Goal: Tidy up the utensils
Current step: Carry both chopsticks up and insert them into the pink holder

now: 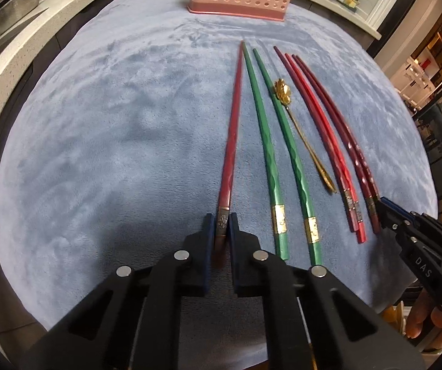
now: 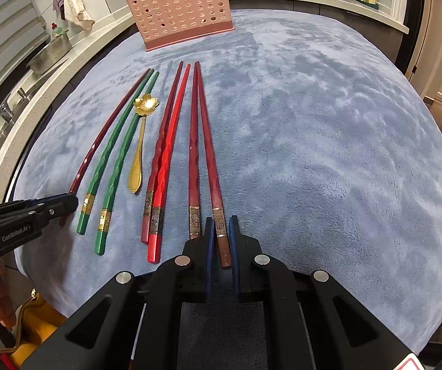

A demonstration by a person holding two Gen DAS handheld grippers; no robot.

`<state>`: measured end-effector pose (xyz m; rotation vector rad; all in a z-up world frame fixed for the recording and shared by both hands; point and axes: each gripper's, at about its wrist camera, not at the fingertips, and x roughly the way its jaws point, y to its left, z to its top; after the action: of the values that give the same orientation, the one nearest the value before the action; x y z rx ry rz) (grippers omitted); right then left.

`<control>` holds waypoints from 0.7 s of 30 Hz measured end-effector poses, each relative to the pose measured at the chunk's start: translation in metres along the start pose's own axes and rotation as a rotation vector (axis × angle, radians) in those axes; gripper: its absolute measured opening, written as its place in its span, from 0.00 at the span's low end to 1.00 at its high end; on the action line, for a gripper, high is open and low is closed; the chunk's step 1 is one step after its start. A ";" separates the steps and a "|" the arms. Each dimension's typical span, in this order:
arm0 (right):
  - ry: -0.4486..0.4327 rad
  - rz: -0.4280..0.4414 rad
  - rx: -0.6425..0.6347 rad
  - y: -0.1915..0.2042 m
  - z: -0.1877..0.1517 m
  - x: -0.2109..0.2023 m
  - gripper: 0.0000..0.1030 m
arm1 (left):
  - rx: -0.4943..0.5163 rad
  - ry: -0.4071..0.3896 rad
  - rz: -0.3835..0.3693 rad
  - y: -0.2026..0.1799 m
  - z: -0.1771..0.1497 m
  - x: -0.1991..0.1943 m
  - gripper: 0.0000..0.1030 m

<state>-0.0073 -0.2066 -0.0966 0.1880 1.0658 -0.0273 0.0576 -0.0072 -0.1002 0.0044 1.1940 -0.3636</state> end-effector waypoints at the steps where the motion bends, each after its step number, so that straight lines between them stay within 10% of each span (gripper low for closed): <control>1: -0.002 0.002 -0.001 0.001 0.000 -0.001 0.08 | -0.004 -0.007 -0.001 0.001 0.000 -0.002 0.08; 21: -0.270 0.042 0.014 -0.012 0.088 -0.091 0.07 | -0.001 -0.276 0.031 0.004 0.066 -0.094 0.07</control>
<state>0.0235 -0.2393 0.0223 0.2128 0.7922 -0.0221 0.0890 0.0092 0.0088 -0.0277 0.9197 -0.3251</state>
